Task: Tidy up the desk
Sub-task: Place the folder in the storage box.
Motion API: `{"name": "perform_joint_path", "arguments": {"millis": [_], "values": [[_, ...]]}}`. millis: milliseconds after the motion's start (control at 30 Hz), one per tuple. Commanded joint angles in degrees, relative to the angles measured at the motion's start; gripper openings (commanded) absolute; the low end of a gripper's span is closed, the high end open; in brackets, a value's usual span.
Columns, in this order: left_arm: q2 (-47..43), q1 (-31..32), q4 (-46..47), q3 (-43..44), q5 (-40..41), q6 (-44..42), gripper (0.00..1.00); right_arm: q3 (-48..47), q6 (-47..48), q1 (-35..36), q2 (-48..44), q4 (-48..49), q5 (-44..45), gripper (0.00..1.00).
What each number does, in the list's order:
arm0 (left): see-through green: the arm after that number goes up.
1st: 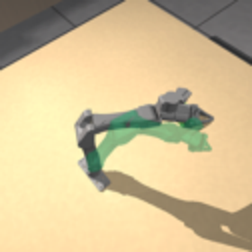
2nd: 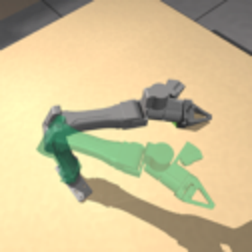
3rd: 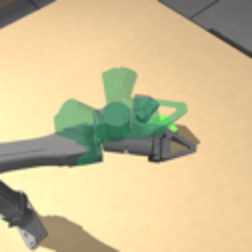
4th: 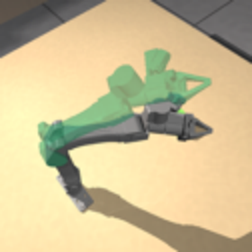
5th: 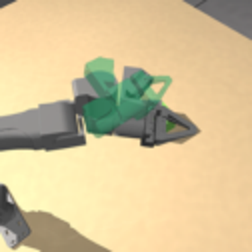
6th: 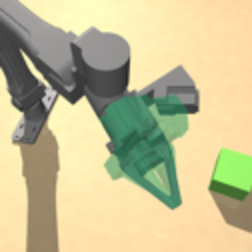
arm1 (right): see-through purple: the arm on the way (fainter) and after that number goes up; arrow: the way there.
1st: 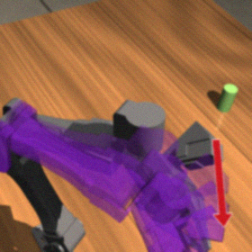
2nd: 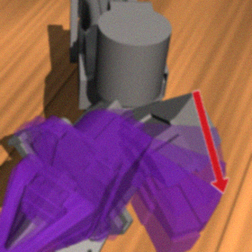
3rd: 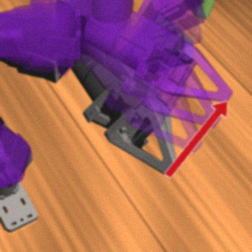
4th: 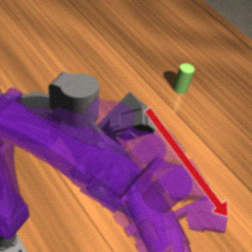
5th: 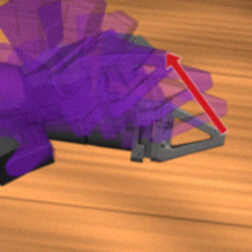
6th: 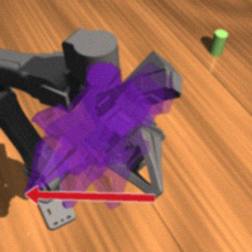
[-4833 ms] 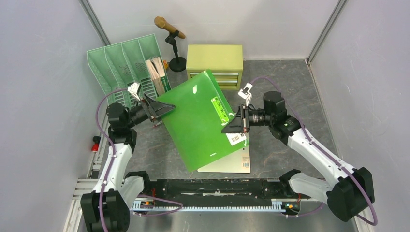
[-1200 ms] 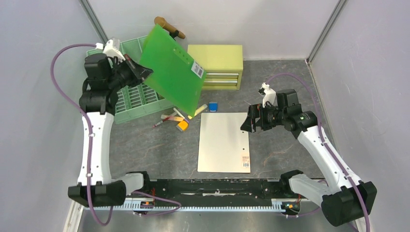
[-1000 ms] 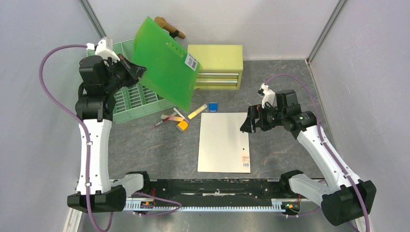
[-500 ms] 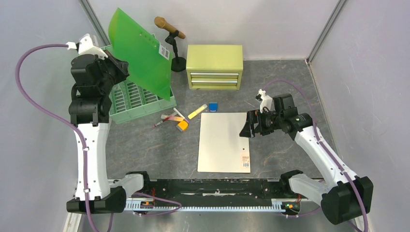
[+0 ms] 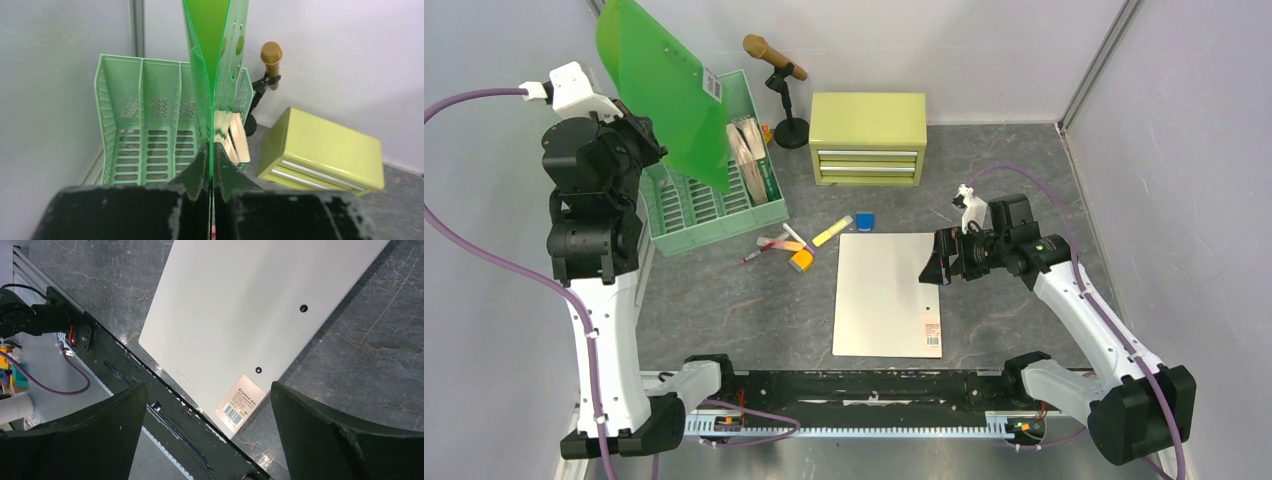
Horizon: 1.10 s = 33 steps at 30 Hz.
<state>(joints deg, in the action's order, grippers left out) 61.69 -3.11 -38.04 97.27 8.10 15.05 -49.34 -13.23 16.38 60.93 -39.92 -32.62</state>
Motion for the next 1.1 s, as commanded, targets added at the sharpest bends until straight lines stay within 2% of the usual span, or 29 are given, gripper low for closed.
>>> {"name": "perform_joint_path", "arguments": {"millis": [0, 233, 533, 767, 1067], "values": [[-1.0, 0.3, 3.7, 1.3, 5.0, -5.8, 0.02, -0.2, -0.1, -0.1, -0.8, 1.3, -1.2, 0.99], [-2.1, 0.3, 3.1, -1.9, 9.4, -6.4, 0.02, 0.2, -0.2, -0.1, -0.7, 1.5, -1.2, 0.99], [-2.8, 0.2, 5.9, -9.7, 7.7, -3.7, 0.02, 1.2, -0.3, -0.1, -0.5, 1.6, -1.5, 0.99], [-1.5, 0.2, 7.3, -11.2, 3.7, -3.2, 0.02, 1.3, -1.6, -0.1, -0.1, 2.9, -3.1, 0.99], [-0.2, 0.2, 7.8, -11.7, 7.6, -2.5, 0.02, 1.3, -1.8, -0.1, 0.1, 2.9, -3.2, 0.99]]}}
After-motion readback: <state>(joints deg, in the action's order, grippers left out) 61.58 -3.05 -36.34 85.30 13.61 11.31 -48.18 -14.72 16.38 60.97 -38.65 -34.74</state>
